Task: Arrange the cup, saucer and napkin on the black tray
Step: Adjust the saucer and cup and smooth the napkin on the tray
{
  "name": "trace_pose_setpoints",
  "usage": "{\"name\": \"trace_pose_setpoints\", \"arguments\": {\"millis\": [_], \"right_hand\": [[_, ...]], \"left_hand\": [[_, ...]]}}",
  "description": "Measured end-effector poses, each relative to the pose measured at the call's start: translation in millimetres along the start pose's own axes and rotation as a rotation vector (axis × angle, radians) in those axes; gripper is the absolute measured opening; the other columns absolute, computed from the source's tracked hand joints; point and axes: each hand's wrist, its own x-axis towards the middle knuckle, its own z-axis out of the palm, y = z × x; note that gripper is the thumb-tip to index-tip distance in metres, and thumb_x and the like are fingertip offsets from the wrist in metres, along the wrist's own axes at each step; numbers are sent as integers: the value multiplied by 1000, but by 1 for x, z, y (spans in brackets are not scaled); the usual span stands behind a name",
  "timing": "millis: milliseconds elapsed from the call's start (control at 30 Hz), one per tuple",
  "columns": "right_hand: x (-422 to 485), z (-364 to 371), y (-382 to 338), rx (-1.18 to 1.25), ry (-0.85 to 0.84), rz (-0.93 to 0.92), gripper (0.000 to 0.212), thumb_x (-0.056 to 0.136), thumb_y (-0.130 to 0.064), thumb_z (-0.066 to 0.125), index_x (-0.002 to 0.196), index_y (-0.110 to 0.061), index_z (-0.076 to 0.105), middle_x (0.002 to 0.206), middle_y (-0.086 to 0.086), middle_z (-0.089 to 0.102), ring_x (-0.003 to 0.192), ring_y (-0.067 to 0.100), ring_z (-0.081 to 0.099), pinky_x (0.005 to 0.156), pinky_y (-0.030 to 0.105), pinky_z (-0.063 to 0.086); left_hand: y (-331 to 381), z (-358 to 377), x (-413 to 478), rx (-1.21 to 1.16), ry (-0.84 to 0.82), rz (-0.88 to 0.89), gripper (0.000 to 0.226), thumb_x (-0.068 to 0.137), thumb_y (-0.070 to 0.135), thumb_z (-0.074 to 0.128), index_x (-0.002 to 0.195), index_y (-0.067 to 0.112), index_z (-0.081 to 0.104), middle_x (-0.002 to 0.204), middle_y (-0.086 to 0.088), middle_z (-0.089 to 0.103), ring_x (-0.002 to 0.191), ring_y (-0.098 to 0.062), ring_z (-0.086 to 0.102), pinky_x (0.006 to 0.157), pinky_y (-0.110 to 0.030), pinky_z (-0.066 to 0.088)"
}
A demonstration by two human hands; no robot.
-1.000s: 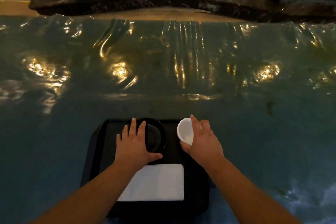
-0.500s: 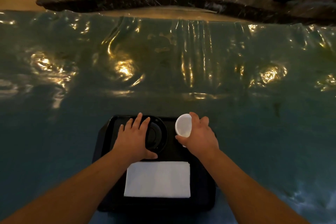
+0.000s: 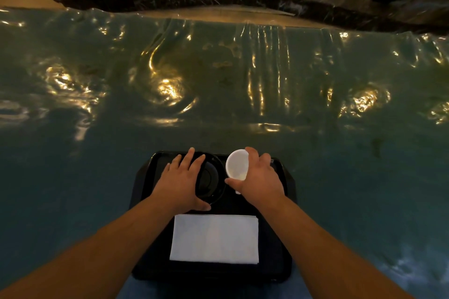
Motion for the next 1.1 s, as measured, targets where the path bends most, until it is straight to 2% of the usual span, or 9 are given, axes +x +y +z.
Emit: {"name": "trace_pose_setpoints", "arguments": {"millis": [167, 267, 467, 700, 867, 933, 1000, 1033, 1100], "right_hand": [[-4, 0, 6, -13, 34, -54, 111, 74, -69, 78, 157, -36, 12, 140, 3, 38, 113, 27, 60, 82, 41, 56], [-5, 1, 4, -32, 32, -67, 105, 77, -67, 77, 156, -35, 15, 137, 2, 39, 110, 27, 62, 80, 39, 57], [-2, 2, 0, -30, 23, -35, 101, 76, -66, 79, 152, -33, 23, 134, 4, 38, 105, 28, 64, 77, 40, 58], [2, 3, 1, -19, 15, -24, 99, 75, -65, 81, 150, -34, 24, 134, 3, 39, 107, 30, 63, 77, 41, 57], [4, 0, 3, -34, -21, -27, 103, 76, -69, 77, 155, -36, 19, 138, 3, 39, 113, 29, 61, 81, 43, 57], [-3, 0, 5, -51, -4, -49, 105, 78, -70, 75, 158, -38, 14, 141, 2, 39, 118, 27, 56, 84, 42, 56], [-17, -1, 8, -103, 78, -149, 101, 81, -66, 74, 159, -36, 18, 144, 2, 40, 120, 26, 50, 88, 41, 54], [-25, -1, 11, -125, 126, -215, 94, 83, -62, 73, 158, -33, 23, 145, 3, 42, 121, 26, 48, 91, 42, 53], [-44, 1, 18, -135, 202, -331, 77, 89, -51, 70, 154, -27, 35, 146, 7, 47, 127, 28, 46, 101, 44, 50]], "left_hand": [[-2, 10, -14, -3, 105, -86, 136, 60, 87, 70, 161, 34, -6, 172, -9, -10, 157, -34, 0, 126, -54, 9], [-1, 12, -17, -48, 96, -102, 136, 61, 85, 73, 161, 34, -5, 172, -9, -7, 157, -34, 4, 125, -51, 13], [-7, 7, -8, -52, 33, -35, 140, 61, 75, 81, 161, 36, -9, 172, -6, -14, 157, -31, -5, 126, -48, 17], [-11, 8, -1, -29, 2, 5, 141, 60, 73, 84, 160, 38, -9, 171, -1, -20, 157, -28, -10, 123, -50, 25], [-16, 11, 0, -20, 0, 40, 137, 62, 76, 80, 161, 38, -7, 171, -3, -20, 157, -31, -10, 126, -52, 13], [-19, 15, -4, -15, 44, 70, 129, 65, 80, 73, 161, 37, -2, 171, -3, -17, 157, -31, -11, 127, -52, 5], [-22, 20, -16, -55, 127, 108, 113, 71, 83, 61, 161, 35, 12, 173, -2, -6, 157, -27, -6, 126, -50, 3], [-24, 24, -23, -83, 184, 135, 102, 76, 80, 58, 159, 32, 24, 173, -3, 5, 157, -27, 3, 127, -51, 7], [-27, 35, -40, -112, 327, 224, 74, 84, 65, 60, 144, 24, 51, 161, -6, 38, 148, -30, 34, 121, -53, 30]]}}
